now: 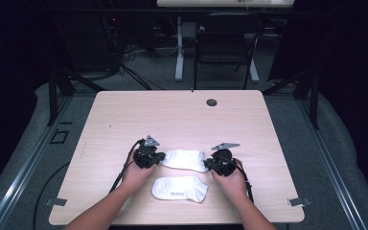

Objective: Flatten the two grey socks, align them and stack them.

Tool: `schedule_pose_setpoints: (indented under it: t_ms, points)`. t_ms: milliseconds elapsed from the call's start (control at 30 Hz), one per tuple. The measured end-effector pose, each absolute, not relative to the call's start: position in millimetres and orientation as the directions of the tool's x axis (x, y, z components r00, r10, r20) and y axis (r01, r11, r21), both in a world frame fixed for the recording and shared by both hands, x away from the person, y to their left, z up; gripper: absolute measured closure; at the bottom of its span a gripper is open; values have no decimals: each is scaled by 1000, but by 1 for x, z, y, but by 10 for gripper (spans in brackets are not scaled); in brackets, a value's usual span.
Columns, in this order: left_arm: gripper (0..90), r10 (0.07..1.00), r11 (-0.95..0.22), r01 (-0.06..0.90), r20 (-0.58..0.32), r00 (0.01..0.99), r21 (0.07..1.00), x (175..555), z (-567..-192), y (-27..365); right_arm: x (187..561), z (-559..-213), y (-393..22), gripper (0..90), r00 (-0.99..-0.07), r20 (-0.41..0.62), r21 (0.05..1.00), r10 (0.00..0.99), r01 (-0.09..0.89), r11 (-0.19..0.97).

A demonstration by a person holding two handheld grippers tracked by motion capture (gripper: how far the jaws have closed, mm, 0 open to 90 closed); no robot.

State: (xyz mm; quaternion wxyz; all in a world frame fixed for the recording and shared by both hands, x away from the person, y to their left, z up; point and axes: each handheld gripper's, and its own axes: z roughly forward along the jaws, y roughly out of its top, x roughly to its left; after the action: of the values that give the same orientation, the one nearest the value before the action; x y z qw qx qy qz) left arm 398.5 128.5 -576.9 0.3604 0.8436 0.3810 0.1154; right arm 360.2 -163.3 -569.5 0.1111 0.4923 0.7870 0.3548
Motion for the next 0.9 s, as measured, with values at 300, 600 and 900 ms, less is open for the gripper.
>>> schedule_pose_setpoints:
  t_ms: [300, 600, 900]
  points:
    - [875, 728, -445, 560, -82, 681, 699, 397, -577, 130, 356, -562, -162, 668, -499, 173, 714, 849, 657, 241]
    - [875, 729, -433, 571, -101, 677, 698, 395, -578, 131, 363, -569, -153, 656, -500, 163, 702, 851, 665, 256]
    - [875, 731, -423, 574, -111, 674, 701, 394, -578, 135, 368, -575, -159, 840, -463, 133, 677, 877, 689, 261]
